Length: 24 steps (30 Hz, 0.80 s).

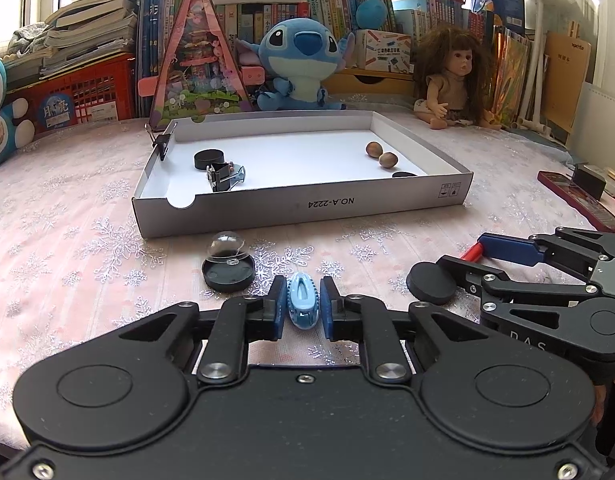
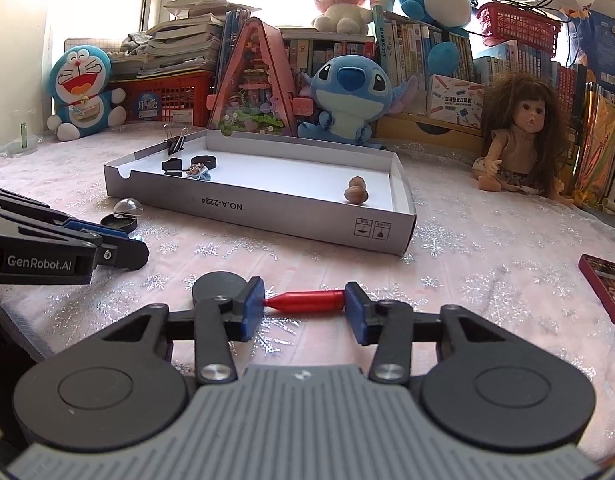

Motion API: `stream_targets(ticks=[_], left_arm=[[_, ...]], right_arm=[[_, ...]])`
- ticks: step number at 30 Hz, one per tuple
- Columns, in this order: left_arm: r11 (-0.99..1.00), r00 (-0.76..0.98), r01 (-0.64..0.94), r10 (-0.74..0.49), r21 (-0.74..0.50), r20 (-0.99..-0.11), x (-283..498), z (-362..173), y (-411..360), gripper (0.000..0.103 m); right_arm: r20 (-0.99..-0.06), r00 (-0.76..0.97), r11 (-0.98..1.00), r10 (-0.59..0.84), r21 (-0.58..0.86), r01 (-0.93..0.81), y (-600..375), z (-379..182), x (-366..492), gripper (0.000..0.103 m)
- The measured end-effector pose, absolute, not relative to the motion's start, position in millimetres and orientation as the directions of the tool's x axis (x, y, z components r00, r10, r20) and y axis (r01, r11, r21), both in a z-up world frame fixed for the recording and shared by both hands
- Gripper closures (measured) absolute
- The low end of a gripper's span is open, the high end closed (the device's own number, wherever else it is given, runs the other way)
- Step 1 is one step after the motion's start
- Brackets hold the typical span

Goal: Organize rigid objects
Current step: 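Grasp the blue hair clip with the left tool while the right tool grasps the red crayon, then carry the hair clip with the left tool into the tray while the right tool carries the crayon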

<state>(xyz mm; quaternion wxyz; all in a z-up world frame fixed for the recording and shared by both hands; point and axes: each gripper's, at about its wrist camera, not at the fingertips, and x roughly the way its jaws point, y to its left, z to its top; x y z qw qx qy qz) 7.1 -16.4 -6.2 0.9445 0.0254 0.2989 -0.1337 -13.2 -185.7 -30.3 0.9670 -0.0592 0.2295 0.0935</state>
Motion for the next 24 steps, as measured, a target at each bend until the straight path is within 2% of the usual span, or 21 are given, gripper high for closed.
stream_targets(ticks=[24], left_arm=[[0.963, 0.801, 0.263, -0.252, -0.058, -0.543, 11, 10, -12, 0.088]], right_arm=[[-0.426, 0.892, 0.976, 0.149, -0.081, -0.201, -188, -18, -11, 0.054]])
